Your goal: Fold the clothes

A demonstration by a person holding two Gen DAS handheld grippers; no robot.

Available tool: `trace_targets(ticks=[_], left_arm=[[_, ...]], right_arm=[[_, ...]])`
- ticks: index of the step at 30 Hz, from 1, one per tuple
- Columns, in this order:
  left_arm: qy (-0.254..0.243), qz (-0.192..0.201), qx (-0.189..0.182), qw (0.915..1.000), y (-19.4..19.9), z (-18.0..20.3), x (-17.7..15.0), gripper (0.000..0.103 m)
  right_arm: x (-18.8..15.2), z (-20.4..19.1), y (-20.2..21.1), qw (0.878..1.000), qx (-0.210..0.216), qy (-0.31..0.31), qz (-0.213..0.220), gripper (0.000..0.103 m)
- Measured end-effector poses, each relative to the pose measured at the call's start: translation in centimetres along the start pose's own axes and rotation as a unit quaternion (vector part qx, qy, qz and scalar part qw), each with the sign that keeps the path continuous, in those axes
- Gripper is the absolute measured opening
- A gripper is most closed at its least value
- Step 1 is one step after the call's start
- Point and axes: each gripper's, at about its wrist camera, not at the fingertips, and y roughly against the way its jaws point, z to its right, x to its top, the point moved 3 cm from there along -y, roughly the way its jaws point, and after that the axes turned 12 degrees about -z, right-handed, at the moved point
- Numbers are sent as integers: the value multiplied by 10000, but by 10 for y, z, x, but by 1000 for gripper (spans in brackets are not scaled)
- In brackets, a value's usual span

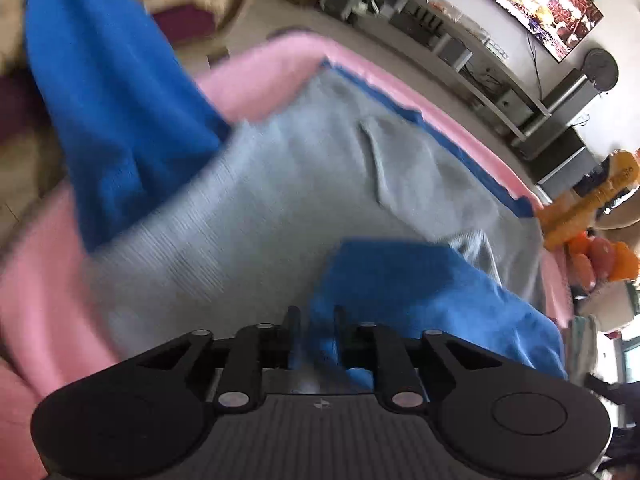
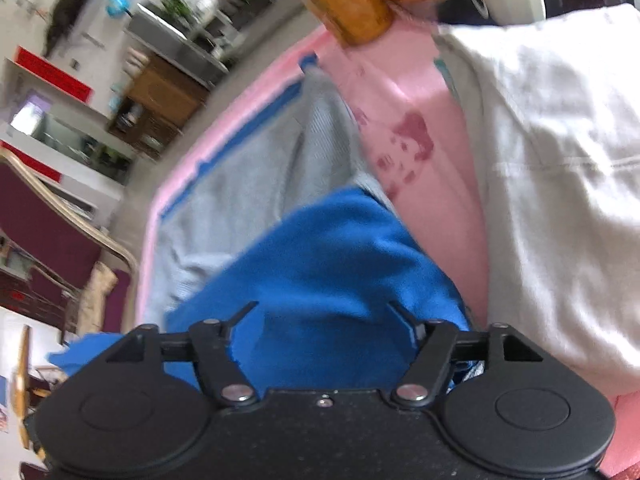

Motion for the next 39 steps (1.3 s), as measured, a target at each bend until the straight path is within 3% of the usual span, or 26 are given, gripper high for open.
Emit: trace_targets(ticks=[3,4,5,7,10,13,16,18,24,28,31,35,39], left_arm=[[-359,336,64,9988,22,11,1,29],[-521,390,62,9979,26,17,1,29],[-695,417,21,9967,25,25,1,29],[-1035,418,-82,9937,20,41,-1,29],[-1437,284,-144,9891,-4,59,-3,30],[-1371,10,94,9905,-39,57,-1,28],[-1334,-151,158,9908,-56,51,0,36],[-1356,-158,131,9905,-58,46,0,38],[-1449,-92,171,9893,-56,41,-4,38],[-1316,-24,123,9912,-32,31,-11,43],[-1132,17,-76,9935,-13,23,-12,43],[-1303,127,-118,9913,0,23,-22,44],[-1608,3,-15,9870,-14,31,-33,44]], right_arm=[[4,3,20,9978,362,-136,532,69],[5,3,23,9969,362,-174,680,60],[6,3,24,9963,303,-175,781,38],[8,-4,16,9967,106,-61,802,21],[17,-12,-3,9971,-114,48,749,20],[33,-10,-24,9968,-219,-110,765,21],[45,0,-46,9961,-576,-251,624,20],[46,9,-61,9936,-991,-187,501,5],[35,11,-51,9932,-981,-174,602,7],[13,10,-18,9950,-573,-294,762,27],[-5,9,9,9950,-294,-300,908,34],[-27,15,23,9924,-212,-444,1126,35],[-32,3,13,9929,-488,-137,1073,35]])
